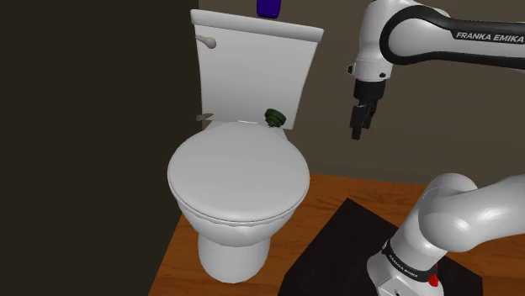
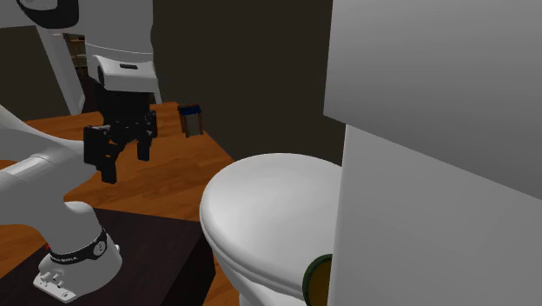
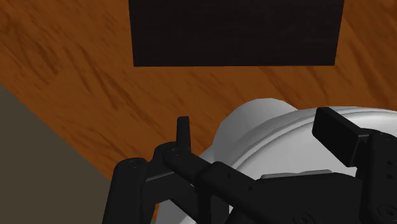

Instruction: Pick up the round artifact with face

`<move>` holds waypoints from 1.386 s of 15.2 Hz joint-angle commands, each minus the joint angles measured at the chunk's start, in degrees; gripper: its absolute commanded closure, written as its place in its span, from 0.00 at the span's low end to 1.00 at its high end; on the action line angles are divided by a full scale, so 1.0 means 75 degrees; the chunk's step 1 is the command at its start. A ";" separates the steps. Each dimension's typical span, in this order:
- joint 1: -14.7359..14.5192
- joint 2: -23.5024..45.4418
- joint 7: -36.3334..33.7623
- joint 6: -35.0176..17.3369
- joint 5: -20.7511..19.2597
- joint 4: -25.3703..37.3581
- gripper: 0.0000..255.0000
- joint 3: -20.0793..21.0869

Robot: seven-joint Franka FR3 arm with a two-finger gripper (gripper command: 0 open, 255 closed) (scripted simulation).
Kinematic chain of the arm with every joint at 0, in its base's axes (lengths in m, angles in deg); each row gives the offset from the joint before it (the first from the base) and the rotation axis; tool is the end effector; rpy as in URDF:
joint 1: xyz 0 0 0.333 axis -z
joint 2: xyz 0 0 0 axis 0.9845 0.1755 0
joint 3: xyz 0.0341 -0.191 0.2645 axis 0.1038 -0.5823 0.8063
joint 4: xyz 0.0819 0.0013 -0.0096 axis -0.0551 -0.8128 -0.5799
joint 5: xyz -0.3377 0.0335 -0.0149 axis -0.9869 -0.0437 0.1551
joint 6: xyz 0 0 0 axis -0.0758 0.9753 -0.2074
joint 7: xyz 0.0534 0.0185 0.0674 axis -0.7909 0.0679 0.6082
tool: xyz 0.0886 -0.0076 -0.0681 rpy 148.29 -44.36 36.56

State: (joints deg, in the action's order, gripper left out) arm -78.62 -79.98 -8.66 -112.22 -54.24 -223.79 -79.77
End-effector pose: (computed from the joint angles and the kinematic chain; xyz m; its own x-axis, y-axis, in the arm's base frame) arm 0.2328 -0.0248 0.5682 0.9834 0.0306 -0.1787 0.0456 -0.9957 0.0803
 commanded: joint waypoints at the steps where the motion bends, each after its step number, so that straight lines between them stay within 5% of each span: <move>1: 0.0000 0.0000 0.0000 0.0000 0.0000 0.0000 0.00 0.0000; 11: -0.0057 0.2294 0.0646 -0.2229 -0.0148 0.0969 0.00 -0.0491; 21: -0.0141 0.4731 0.1400 -0.3674 0.0157 0.2840 0.00 -0.0832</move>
State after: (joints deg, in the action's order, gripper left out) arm -79.54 -46.10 1.45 -138.90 -53.43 -203.89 -85.96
